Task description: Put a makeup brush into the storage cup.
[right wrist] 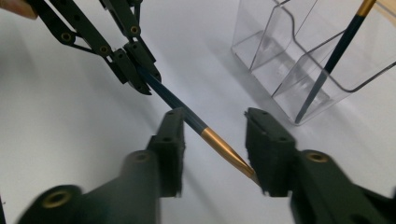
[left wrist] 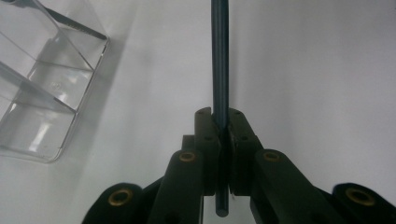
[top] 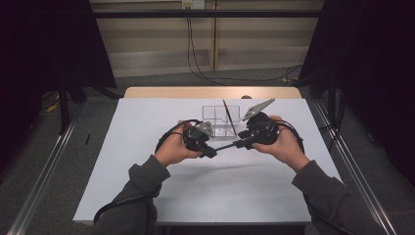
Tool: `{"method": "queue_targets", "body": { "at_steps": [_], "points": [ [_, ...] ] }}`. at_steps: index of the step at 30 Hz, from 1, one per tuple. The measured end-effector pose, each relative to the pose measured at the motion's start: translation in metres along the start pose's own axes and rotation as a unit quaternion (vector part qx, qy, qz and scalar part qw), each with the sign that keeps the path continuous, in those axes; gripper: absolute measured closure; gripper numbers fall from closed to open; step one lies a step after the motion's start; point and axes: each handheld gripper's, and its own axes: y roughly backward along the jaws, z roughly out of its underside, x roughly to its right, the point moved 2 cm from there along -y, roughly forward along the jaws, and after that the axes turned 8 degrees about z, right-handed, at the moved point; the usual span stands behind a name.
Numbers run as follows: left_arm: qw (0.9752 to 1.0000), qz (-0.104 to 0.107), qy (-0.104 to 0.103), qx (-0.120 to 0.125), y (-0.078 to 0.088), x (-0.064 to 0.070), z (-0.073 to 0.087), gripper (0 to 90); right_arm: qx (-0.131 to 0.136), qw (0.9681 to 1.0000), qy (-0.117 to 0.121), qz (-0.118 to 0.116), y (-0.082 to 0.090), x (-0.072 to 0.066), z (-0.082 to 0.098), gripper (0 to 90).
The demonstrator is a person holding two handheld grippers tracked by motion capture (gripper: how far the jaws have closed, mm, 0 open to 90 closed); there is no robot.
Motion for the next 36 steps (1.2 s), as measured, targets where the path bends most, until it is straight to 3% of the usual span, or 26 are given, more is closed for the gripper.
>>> {"method": "queue_targets", "body": {
  "at_steps": [9, 11, 13, 16, 21, 24, 25, 29, 36],
  "points": [
    [0.9993, -0.002, 0.024, 0.028, 0.002, -0.001, 0.005, 85.3, 0.03, 0.9988, -0.036, 0.008, 0.005, 0.005, 0.001, 38.1],
    [0.9997, -0.005, 0.023, 0.012, 0.004, -0.001, 0.006, 85.2, 0.035, 0.9984, -0.043, 0.008, 0.004, 0.006, 0.001, 34.2],
    [0.999, -0.004, 0.027, 0.036, 0.002, -0.001, 0.007, 85.2, 0.032, 0.9981, -0.05, 0.014, 0.005, 0.007, 0.002, 32.8],
    [0.9986, -0.004, 0.034, 0.039, 0.003, 0.0, 0.01, 85.2, 0.034, 0.9971, -0.066, 0.013, 0.005, 0.008, 0.001, 29.4],
    [0.9974, -0.003, 0.043, 0.058, 0.003, -0.002, 0.015, 85.2, 0.041, 0.996, -0.079, 0.011, 0.006, 0.009, 0.0, 27.7],
    [0.9975, -0.008, 0.051, 0.048, 0.007, -0.002, 0.016, 85.2, 0.041, 0.9952, -0.088, 0.01, 0.006, 0.011, 0.001, 26.8],
    [0.9966, -0.007, 0.052, 0.064, 0.006, -0.003, 0.017, 85.2, 0.043, 0.9949, -0.091, 0.007, 0.006, 0.011, 0.001, 26.0],
    [0.9945, -0.01, 0.062, 0.084, 0.007, -0.002, 0.017, 85.2, 0.044, 0.9941, -0.099, 0.004, 0.005, 0.012, 0.003, 23.9],
    [0.9927, -0.013, 0.067, 0.099, 0.007, -0.002, 0.02, 85.2, 0.049, 0.9934, -0.104, 0.002, 0.004, 0.011, 0.005, 23.3]
  ]
}}
